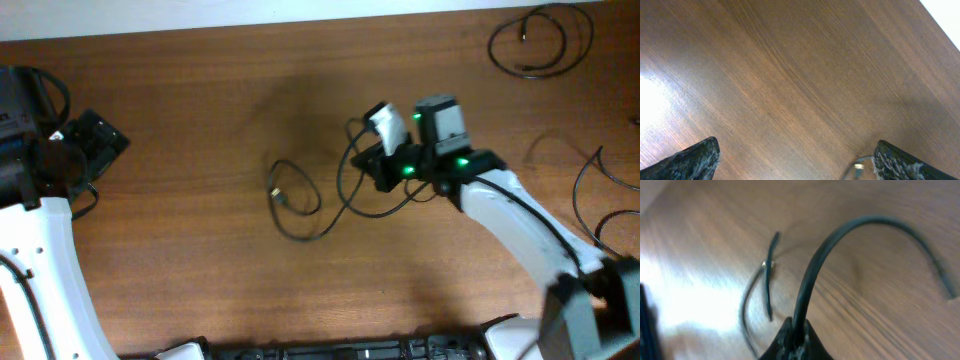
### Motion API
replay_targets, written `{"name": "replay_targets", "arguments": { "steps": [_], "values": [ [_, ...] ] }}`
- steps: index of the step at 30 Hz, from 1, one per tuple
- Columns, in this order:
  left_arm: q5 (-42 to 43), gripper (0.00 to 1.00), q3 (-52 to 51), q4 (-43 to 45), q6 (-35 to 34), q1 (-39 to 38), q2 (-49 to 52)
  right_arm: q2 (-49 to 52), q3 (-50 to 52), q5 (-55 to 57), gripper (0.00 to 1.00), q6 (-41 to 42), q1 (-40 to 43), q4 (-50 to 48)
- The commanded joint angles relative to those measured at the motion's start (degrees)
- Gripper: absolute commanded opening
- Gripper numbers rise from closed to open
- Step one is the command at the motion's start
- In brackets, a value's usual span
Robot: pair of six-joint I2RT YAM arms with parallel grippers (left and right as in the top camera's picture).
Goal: Untangle cables
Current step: 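Carry the last cable to the upper right and release it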
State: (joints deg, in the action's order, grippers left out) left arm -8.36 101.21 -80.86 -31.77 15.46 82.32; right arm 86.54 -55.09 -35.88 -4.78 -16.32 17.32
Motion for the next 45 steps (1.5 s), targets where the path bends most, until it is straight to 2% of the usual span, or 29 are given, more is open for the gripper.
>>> {"name": "replay_targets", "arguments": {
  "steps": [1, 2, 3, 4, 6, 9, 10, 12, 16, 18, 24, 25, 26, 27, 30, 32, 34, 37, 39, 41, 42, 45],
  "values": [
    [0.2, 0.99, 0.5, 0.0, -0.5, 0.2, 0.0, 6.9, -0.3, -2.4, 0.12, -2.9, -6.3, -6.0],
    [0.2, 0.99, 0.5, 0.0, -0.5, 0.2, 0.0, 7.6, -0.3, -0.8, 0.15, -2.9, -8.4, -6.2],
    [0.2, 0.99, 0.5, 0.0, -0.5, 0.2, 0.0, 7.6, -0.3, 2.8, 0.55, -1.5, -10.0, -5.9],
    [0.2, 0.99, 0.5, 0.0, -0.5, 0.2, 0.0, 7.6, -0.3, 7.3, 1.0, 0.7, -11.6, -5.5],
    [0.2, 0.99, 0.5, 0.0, -0.5, 0.2, 0.0, 7.6, -0.3, 16.9, 0.98, 8.2, -15.5, -5.1],
    [0.2, 0.99, 0.5, 0.0, -0.5, 0.2, 0.0, 8.1, -0.3, 29.8, 0.98, 23.9, -25.4, -5.2],
    [0.2, 0.99, 0.5, 0.0, -0.5, 0.2, 0.0, 9.5, -0.3, 35.9, 0.98, 27.6, -29.3, -5.6],
    [0.2, 0.99, 0.5, 0.0, -0.5, 0.2, 0.0, 13.6, -0.3, 40.5, 0.98, 32.7, -33.5, -8.0],
    [0.2, 0.99, 0.5, 0.0, -0.5, 0.2, 0.0, 20.2, -2.6, 44.6, 0.98, 37.1, -37.9, -10.3],
    [0.2, 0.99, 0.5, 0.0, -0.5, 0.2, 0.0, 22.6, -2.6, 45.9, 0.99, 42.9, -38.2, -9.6],
    [0.2, 0.99, 0.5, 0.0, -0.5, 0.2, 0.0, 26.5, -5.1, 48.2, 0.99, 40.1, -41.4, -9.7],
    [0.2, 0.99, 0.5, 0.0, -0.5, 0.2, 0.0, 27.4, -7.0, 48.0, 0.63, 37.3, -41.1, -7.8],
    [0.2, 0.99, 0.5, 0.0, -0.5, 0.2, 0.0, 27.7, -8.0, 51.5, 0.17, 36.2, -41.0, -5.6],
    [0.2, 0.99, 0.5, 0.0, -0.5, 0.2, 0.0, 27.8, -8.2, 55.6, 0.05, 36.7, -40.8, -4.3],
    [0.2, 0.99, 0.5, 0.0, -0.5, 0.2, 0.0, 27.5, -8.2, 52.5, 0.04, 38.9, -34.4, -0.7],
    [0.2, 0.99, 0.5, 0.0, -0.5, 0.2, 0.0, 25.0, -8.7, 49.8, 0.04, 34.7, -28.8, 1.9],
    [0.2, 0.99, 0.5, 0.0, -0.5, 0.2, 0.0, 20.8, -11.1, 49.9, 0.04, 23.9, -22.6, 9.4],
    [0.2, 0.99, 0.5, 0.0, -0.5, 0.2, 0.0, 14.2, -15.5, 50.0, 0.04, 1.8, -9.9, 17.9],
    [0.2, 0.99, 0.5, 0.0, -0.5, 0.2, 0.0, 13.1, -15.7, 50.0, 0.04, -11.4, 0.1, 17.7],
    [0.2, 0.99, 0.5, 0.0, -0.5, 0.2, 0.0, 14.9, -15.7, 49.8, 0.04, -14.6, 9.3, 14.7],
    [0.2, 0.99, 0.5, 0.0, -0.5, 0.2, 0.0, 16.0, -15.7, 47.5, 0.04, -19.3, 15.4, 11.6],
    [0.2, 0.99, 0.5, 0.0, -0.5, 0.2, 0.0, 18.4, -15.7, 35.8, 0.04, -34.3, 25.8, 8.0]
  ]
}}
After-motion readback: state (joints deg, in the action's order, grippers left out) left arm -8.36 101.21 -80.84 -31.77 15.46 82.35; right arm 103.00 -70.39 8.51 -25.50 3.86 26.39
